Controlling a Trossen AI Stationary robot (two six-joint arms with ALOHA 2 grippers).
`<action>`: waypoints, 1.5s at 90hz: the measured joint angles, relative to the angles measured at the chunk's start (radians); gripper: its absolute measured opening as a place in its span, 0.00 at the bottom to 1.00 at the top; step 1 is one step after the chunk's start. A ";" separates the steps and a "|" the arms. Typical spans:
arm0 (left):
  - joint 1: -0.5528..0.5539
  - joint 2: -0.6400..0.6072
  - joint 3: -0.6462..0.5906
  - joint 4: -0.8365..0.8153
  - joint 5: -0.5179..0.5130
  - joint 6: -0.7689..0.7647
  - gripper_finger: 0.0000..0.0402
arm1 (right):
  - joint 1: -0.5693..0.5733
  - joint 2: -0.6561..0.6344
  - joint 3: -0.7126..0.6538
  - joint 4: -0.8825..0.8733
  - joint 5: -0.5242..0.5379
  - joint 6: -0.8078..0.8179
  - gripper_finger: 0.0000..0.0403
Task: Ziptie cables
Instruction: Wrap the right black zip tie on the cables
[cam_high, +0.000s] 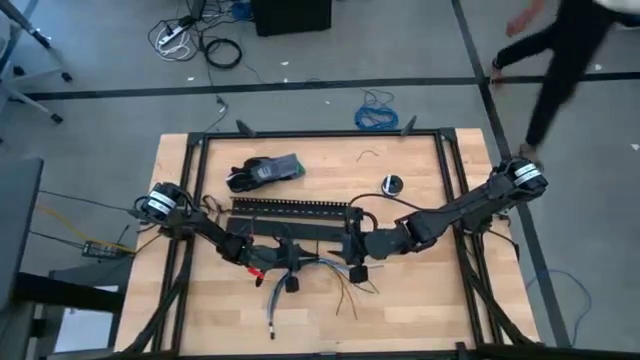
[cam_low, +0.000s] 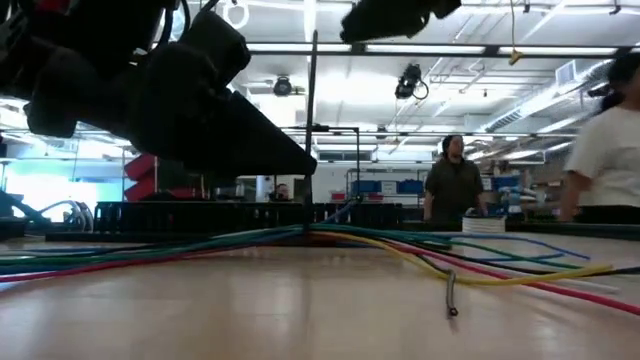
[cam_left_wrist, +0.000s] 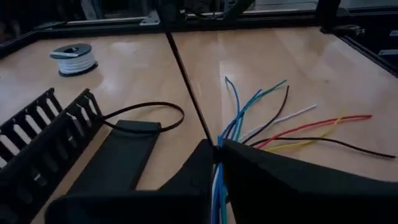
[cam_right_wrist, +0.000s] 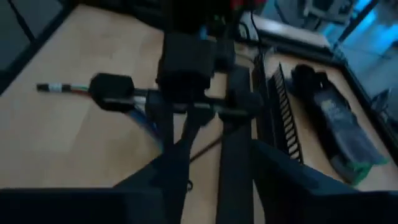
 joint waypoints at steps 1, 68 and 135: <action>0.000 0.000 0.000 0.000 0.000 0.000 0.04 | 0.000 0.000 0.000 0.003 -0.002 -0.001 0.42; 0.007 0.000 0.001 0.033 0.002 0.020 0.04 | -0.030 0.000 -0.091 0.046 0.026 0.142 0.42; 0.034 0.000 0.001 0.039 0.002 0.023 0.04 | -0.098 0.000 -0.285 0.483 -0.147 0.170 0.39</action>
